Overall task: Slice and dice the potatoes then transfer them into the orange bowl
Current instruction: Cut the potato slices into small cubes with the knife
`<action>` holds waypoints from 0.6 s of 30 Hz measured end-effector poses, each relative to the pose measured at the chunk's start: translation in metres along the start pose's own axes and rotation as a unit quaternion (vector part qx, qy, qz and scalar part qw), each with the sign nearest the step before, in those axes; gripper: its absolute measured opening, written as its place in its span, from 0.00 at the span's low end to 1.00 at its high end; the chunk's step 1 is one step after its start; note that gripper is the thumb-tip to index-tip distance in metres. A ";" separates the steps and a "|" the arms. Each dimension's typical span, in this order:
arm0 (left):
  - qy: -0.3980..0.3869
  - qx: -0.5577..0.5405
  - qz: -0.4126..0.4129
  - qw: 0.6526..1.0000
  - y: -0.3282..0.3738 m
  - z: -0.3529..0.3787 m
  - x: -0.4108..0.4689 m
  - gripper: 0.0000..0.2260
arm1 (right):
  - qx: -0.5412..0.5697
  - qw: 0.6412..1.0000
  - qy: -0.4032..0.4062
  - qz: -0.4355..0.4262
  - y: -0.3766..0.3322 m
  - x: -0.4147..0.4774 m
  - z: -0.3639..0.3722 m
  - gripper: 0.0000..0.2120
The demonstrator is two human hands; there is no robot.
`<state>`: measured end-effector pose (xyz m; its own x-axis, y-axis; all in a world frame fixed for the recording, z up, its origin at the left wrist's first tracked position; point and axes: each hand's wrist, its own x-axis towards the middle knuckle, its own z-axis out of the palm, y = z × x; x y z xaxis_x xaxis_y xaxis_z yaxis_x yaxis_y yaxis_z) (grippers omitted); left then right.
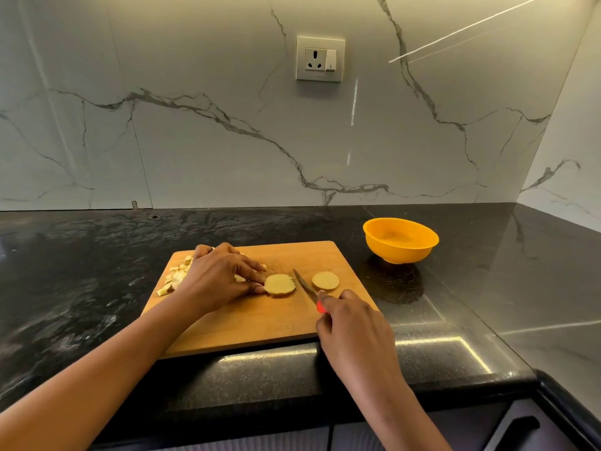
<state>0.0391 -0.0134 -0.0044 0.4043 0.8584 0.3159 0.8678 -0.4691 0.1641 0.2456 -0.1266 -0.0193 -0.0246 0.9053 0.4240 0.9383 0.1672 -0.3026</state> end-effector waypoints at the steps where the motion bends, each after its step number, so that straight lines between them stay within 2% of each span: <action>1: 0.004 -0.008 -0.001 1.000 0.000 0.001 0.001 0.13 | 0.001 1.000 0.004 0.007 0.002 0.001 0.000 0.20; 6: 0.007 -0.004 -0.001 1.000 0.002 0.002 0.001 0.14 | 0.005 1.000 -0.002 -0.005 0.000 0.000 0.001 0.20; 8: -0.002 -0.001 -0.007 1.000 0.001 0.001 -0.001 0.17 | 0.005 1.000 0.005 0.004 0.002 0.001 0.002 0.20; 9: -0.017 0.002 -0.016 1.000 0.002 0.000 -0.003 0.23 | 0.004 1.000 0.006 0.008 0.004 0.001 0.002 0.20; 12: -0.053 0.037 -0.026 0.998 0.009 0.000 -0.006 0.49 | 0.002 1.000 0.001 -0.002 0.002 0.000 0.003 0.20; 13: -0.058 0.058 -0.022 0.996 0.012 0.001 -0.006 0.51 | 0.004 1.000 0.000 -0.008 0.001 0.000 0.003 0.20; 14: -0.055 0.072 -0.017 0.996 0.015 0.002 -0.005 0.49 | 0.007 1.000 -0.001 -0.012 0.000 -0.001 0.003 0.20; 18: -0.049 0.070 -0.010 0.996 0.022 0.002 -0.001 0.29 | 0.009 1.000 0.000 -0.016 0.001 -0.003 0.004 0.21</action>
<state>0.0582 -0.0244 -0.0027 0.4068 0.8865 0.2204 0.9049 -0.4241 0.0356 0.2450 -0.1277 -0.0237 -0.0548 0.8997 0.4331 0.9306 0.2032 -0.3044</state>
